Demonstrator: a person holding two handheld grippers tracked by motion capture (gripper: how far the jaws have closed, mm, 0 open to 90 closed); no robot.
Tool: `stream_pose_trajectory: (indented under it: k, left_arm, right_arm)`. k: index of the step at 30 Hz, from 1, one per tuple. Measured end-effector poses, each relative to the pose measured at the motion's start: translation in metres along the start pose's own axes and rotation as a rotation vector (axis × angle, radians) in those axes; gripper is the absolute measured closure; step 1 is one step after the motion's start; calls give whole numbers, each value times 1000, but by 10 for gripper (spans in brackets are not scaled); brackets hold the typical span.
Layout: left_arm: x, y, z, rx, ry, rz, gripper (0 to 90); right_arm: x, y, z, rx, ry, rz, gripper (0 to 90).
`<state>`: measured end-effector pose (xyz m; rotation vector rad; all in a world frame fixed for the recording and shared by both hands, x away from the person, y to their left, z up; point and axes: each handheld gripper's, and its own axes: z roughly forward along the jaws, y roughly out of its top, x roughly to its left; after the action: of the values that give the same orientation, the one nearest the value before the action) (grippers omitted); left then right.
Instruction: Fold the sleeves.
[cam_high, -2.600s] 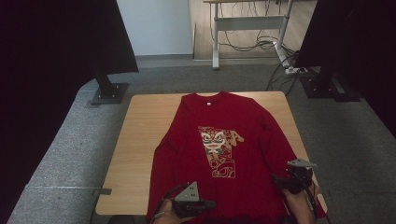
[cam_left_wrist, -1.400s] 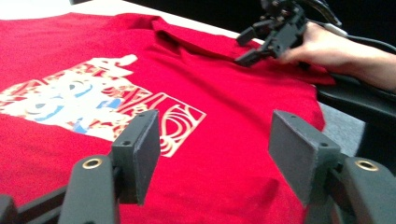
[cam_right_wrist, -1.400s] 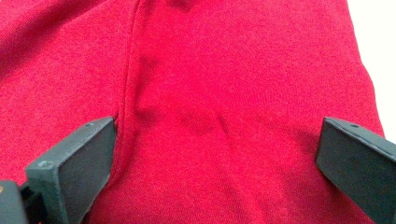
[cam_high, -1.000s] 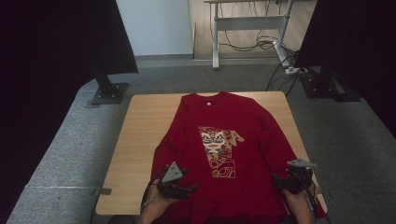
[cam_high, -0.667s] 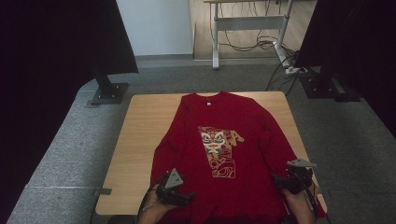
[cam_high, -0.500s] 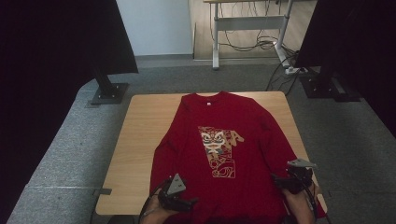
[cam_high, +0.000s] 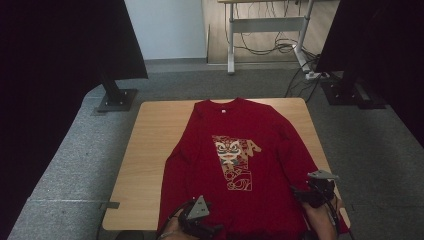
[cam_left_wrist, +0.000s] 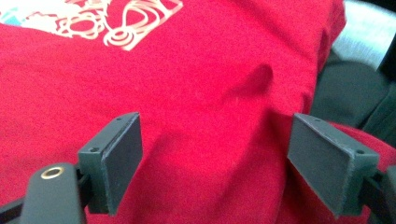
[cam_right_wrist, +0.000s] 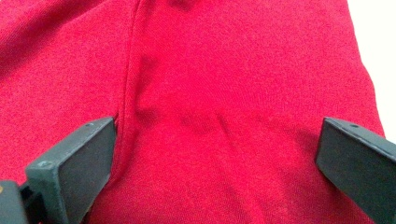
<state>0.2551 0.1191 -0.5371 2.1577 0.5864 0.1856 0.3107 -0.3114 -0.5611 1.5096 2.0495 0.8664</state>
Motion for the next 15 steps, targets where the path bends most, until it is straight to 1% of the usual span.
stream_pose_trajectory:
  k: [1,2,4,5,7,11,12,13,15]
  left_arm:
    - [2,1,3,26,32,11,181]
    - [2,1,5,32,39,17,181]
    - [2,1,5,32,39,17,181]
    - [6,1,5,28,45,4,181]
    - [6,1,5,28,45,4,178]
    - [17,5,-1,10,70,-20,167]
    - [17,5,-1,10,70,-20,164]
    - [21,7,-5,1,78,-29,164]
    - [21,7,-5,1,78,-29,158]
  right_arm:
    - [0,0,0,0,0,0,0]
    - [0,0,0,0,0,0,0]
    - [0,0,0,0,0,0,0]
    - [0,0,0,0,0,0,0]
    - [0,0,0,0,0,0,0]
    - [0,0,0,-2,0,-3,0]
    - [0,0,0,-2,0,-3,0]
    - [0,0,0,-2,0,-2,0]
    - [0,0,0,-2,0,-2,0]
